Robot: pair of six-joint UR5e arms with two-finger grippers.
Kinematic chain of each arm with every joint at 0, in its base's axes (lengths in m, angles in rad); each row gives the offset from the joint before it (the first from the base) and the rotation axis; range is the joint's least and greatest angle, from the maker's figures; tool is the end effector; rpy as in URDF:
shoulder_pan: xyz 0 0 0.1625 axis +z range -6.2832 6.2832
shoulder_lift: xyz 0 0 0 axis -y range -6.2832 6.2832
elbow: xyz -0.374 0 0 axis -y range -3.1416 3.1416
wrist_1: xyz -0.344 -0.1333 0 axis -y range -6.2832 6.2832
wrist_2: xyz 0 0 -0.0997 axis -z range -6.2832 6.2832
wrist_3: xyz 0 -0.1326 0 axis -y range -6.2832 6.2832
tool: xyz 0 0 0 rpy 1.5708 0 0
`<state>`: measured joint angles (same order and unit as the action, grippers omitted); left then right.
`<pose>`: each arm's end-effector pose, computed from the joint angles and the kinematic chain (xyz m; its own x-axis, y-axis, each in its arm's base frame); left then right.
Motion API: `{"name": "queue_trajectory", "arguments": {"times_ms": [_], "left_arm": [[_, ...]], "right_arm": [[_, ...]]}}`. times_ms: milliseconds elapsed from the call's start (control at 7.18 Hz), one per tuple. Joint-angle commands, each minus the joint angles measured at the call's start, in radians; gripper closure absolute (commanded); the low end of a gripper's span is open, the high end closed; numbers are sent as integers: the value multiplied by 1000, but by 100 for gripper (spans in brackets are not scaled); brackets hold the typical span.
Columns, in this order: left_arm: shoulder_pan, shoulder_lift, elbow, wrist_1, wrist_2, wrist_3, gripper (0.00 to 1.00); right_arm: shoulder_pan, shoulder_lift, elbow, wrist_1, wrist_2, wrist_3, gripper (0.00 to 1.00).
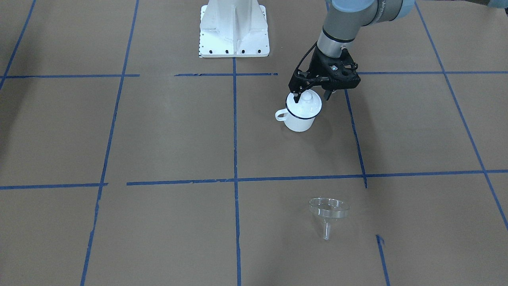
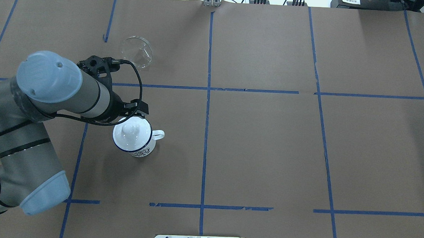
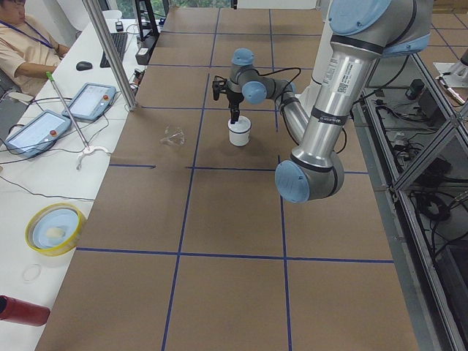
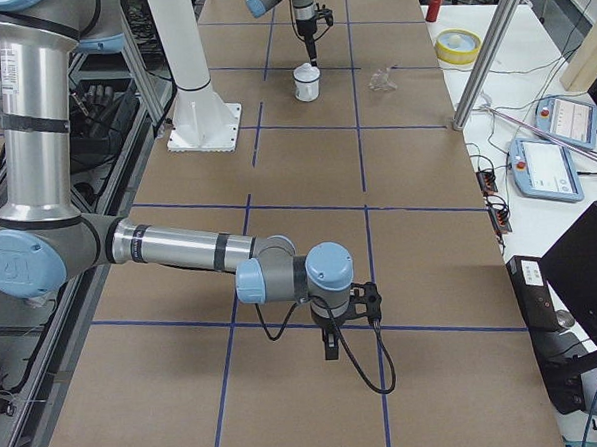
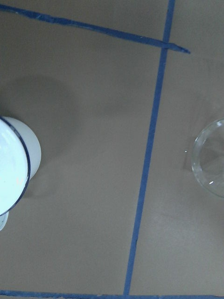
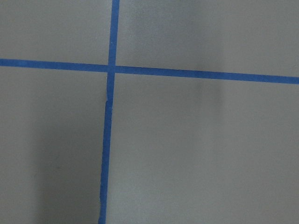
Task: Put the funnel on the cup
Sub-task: 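Reach the left gripper down over the white mug and grasp its lid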
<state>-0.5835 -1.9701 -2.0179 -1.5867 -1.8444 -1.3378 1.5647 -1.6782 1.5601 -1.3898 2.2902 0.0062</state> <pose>0.3929 -0.3762 0.2568 0.6113 -0.1372 -0.7794 0.2241 0.9745 0.0043 0.0434 -0.4076 0.6682 0.7520 -0.0398 0.6580 0.0014 0.9983 0.0588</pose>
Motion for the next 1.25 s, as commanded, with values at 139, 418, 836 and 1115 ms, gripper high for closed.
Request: {"name": "queue_trajectory", "arguments": {"times_ms": [139, 418, 836, 1115], "left_arm": [[42, 2, 2, 13, 24, -8, 0], [44, 3, 2, 14, 25, -8, 2], [47, -3, -10, 76, 25, -8, 94], [41, -3, -25, 79, 25, -1, 100]], "right_arm": [[0, 0, 0, 0, 0, 0, 0], [0, 0, 0, 0, 0, 0, 0], [0, 0, 0, 0, 0, 0, 0], [0, 0, 0, 0, 0, 0, 0]]}}
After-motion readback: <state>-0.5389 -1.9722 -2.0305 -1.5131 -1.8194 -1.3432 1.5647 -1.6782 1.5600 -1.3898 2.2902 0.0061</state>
